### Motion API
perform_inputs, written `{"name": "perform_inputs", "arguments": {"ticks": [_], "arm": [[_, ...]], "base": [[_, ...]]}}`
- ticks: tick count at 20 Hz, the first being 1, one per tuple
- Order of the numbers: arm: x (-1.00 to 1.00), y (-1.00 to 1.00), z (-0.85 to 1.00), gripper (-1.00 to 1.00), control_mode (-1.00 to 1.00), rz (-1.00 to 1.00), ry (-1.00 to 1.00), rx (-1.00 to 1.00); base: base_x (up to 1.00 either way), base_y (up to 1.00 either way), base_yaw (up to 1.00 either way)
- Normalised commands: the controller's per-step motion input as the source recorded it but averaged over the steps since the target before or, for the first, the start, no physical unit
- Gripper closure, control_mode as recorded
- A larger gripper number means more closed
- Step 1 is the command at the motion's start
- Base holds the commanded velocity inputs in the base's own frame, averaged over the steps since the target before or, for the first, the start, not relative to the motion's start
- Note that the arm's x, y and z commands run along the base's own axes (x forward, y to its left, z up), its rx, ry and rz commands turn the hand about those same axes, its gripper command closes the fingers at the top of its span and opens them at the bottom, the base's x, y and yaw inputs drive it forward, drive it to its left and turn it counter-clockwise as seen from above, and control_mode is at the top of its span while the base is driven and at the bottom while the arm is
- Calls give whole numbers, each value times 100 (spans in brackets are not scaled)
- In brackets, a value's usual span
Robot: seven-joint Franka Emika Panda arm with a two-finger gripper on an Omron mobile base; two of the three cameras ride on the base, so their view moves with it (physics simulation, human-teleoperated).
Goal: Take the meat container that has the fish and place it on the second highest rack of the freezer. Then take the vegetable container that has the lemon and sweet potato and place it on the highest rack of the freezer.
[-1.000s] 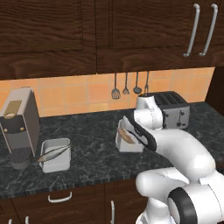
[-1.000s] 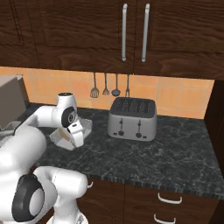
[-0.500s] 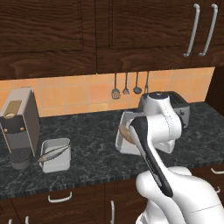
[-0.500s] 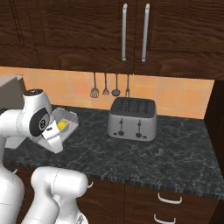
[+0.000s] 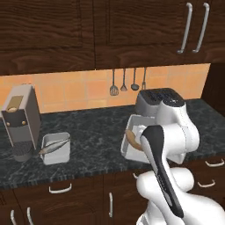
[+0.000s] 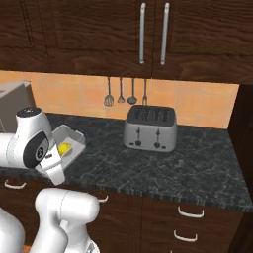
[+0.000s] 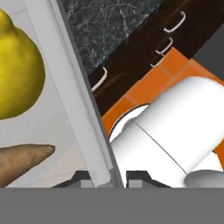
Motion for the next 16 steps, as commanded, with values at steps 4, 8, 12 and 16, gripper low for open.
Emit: {"name": "perform_inputs", "arguments": {"ticks": [4, 8, 12, 16], "arm": [[0, 0, 0, 100, 100, 0, 0, 0], [0, 0, 0, 100, 100, 0, 0, 0], [0, 0, 0, 100, 100, 0, 0, 0], [0, 0, 0, 100, 100, 0, 0, 0]], "base": [[-99, 0, -49], [-89, 3, -81], [-60, 15, -94], [-53, 1, -91]]}}
